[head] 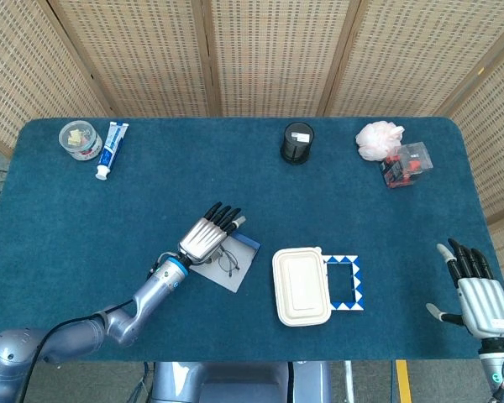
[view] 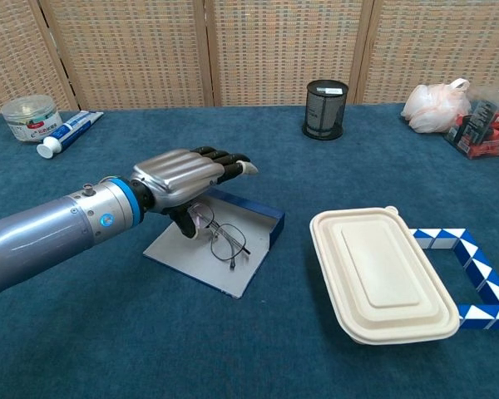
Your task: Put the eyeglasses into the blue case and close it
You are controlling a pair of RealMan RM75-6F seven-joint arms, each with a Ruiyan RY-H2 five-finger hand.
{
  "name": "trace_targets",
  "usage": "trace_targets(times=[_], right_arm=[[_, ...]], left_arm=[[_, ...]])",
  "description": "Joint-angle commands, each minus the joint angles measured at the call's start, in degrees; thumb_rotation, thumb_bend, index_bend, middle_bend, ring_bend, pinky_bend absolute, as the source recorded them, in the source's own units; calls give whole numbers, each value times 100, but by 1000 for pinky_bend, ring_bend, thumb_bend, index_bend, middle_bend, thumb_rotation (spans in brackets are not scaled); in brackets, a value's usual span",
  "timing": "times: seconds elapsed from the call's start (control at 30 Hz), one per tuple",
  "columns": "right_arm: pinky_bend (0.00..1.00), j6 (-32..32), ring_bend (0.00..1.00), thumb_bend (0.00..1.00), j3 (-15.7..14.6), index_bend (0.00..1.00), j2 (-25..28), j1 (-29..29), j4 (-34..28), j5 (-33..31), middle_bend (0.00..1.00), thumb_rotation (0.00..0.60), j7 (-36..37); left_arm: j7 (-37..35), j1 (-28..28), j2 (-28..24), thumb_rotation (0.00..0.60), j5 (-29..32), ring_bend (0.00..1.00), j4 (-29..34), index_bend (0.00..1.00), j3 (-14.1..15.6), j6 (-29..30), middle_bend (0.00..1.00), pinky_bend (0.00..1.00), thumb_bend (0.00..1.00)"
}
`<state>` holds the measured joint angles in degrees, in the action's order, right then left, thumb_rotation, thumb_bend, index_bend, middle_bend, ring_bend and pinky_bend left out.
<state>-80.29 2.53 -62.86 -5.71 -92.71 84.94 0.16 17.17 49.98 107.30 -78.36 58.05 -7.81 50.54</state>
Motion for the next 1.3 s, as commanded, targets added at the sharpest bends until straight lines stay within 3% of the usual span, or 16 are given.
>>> trace_targets(times=[0.03,0.43,0.67,1.1,1.3], right_arm=[[0,9,0,0,0,0,3,-4,2,-4,0,600,10],[0,39,0,0,-4,0,18,-20,-1,-12,0,600,49],[0,42,0,0,-8,0,19,-24,5,-9,0,600,57],[0,37,0,0,-16,0,23,-25,-33,-8,0,600,-16],[0,28,0,0,-22,0,24,-21,-53,-4,0,600,-46]], left_arm=[[-3,79,138,600,10,0,-162,0,-50,-23,0,0,283],[-74,310,506,600,84,0,-584,0,-276,-19,0,0,287],[-127,261,397,600,-19,0,-525,0,-173,80,0,0,287],[-764,-383,-1064,600,-600,0,1176,1,399,797,0,0,286],[-1243,-750,-1508,600,-821,0,1548,191,761,1069,0,0,289]])
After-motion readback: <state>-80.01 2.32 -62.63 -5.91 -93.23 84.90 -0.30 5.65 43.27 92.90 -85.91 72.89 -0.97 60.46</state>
